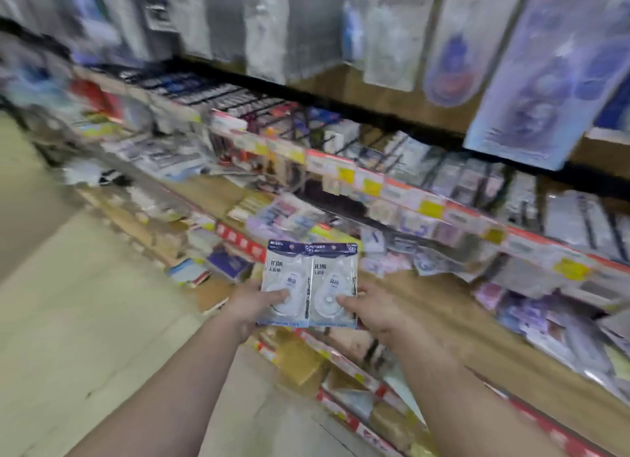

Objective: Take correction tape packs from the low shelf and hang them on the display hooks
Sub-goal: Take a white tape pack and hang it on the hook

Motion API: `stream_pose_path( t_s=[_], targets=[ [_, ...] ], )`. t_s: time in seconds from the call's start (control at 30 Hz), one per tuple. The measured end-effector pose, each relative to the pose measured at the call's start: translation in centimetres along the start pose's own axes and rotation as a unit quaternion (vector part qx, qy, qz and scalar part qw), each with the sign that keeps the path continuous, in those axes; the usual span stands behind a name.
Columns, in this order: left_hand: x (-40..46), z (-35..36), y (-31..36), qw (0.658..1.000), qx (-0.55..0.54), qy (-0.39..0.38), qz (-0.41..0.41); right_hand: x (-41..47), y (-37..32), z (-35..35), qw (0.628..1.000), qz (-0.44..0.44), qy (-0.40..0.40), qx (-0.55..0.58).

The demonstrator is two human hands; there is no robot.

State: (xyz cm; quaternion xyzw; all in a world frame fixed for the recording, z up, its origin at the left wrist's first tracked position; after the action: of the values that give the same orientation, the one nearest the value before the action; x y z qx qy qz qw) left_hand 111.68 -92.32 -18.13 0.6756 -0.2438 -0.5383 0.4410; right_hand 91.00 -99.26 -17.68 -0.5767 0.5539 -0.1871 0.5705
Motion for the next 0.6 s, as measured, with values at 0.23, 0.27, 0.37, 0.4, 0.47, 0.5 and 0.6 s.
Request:
stream_pose_path(
  t_s=[0.23, 0.27, 0.37, 0.4, 0.47, 0.5, 0.6],
  targets=[
    [-0.4, -15.1, 5.3, 0.993, -0.047, 0.082, 0.069, 2.2, -11.5, 12.3, 0.995, -0.104, -0.006, 0.002],
    [-0.3, -16.7, 5.9, 0.992, -0.056, 0.090, 0.073, 2.6, -12.6, 13.5, 0.994, -0.110, -0.007, 0.004],
    [0.0, -20.4, 8.2, 0.984, -0.088, 0.114, 0.104, 3.5, -16.4, 16.4, 0.990, -0.138, -0.012, 0.004],
    [0.1, -21.3, 9.1, 0.981, -0.094, 0.120, 0.116, 3.8, -17.7, 16.9, 0.989, -0.148, -0.012, 0.004],
    [0.7, -22.8, 11.0, 0.975, -0.102, 0.135, 0.146, 4.3, -19.9, 17.7, 0.987, -0.160, -0.009, 0.015],
    [1.0, -23.4, 11.9, 0.971, -0.103, 0.144, 0.160, 4.8, -20.9, 17.9, 0.985, -0.169, -0.007, 0.020],
    [2.2, -25.0, 14.3, 0.960, -0.108, 0.174, 0.190, 5.9, -24.2, 18.2, 0.978, -0.208, 0.008, 0.030]
  ],
)
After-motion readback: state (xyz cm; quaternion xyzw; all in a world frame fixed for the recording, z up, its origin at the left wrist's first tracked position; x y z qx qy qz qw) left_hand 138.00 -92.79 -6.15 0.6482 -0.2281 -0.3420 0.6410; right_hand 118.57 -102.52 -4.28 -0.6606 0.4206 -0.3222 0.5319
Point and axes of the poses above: each hand's wrist, its own x-axis towards the middle knuckle, its own z-axis out of the palm, y = z × x, the point moved 6 cm from there along x, towards the middle knuckle, and after that the axes turned 2 degrees about -x, right-handed, at the moved point
